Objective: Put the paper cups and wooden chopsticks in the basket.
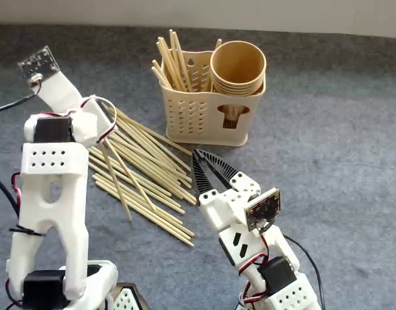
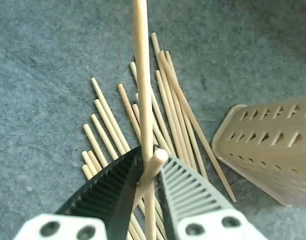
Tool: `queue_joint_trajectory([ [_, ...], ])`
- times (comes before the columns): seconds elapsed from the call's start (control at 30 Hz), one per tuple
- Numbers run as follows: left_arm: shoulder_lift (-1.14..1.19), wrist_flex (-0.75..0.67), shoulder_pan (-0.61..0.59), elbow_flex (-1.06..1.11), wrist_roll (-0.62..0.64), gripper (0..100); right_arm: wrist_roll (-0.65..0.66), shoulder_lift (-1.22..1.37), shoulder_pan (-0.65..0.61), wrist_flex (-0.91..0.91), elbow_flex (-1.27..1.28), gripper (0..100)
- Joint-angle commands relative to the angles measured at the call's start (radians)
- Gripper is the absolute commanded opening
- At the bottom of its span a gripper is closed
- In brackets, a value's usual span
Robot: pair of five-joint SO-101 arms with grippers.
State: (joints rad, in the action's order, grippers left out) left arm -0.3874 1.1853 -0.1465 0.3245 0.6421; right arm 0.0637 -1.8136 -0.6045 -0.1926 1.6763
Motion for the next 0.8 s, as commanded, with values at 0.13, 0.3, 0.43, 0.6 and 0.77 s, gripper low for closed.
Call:
queue_joint_trajectory([
  [0.13,-0.045,0.005,0.038,-0.194,0.008,1,0.002,-0.019,0.036,0.022,0.099,0.5],
  [0.3,-0.045,0.005,0.038,-0.263,0.006,1,0.000,-0.019,0.058,0.024,0.097,0.5],
  [0.43,-0.045,0.005,0.038,-0.309,0.005,1,0.000,-0.018,0.058,0.024,0.097,0.5],
  [0.6,-0.047,0.005,0.038,-0.354,0.008,1,0.000,-0.015,0.059,0.024,0.097,0.5],
  [0.77,-0.047,0.005,0.039,-0.458,0.008,1,0.000,-0.015,0.059,0.024,0.097,0.5],
])
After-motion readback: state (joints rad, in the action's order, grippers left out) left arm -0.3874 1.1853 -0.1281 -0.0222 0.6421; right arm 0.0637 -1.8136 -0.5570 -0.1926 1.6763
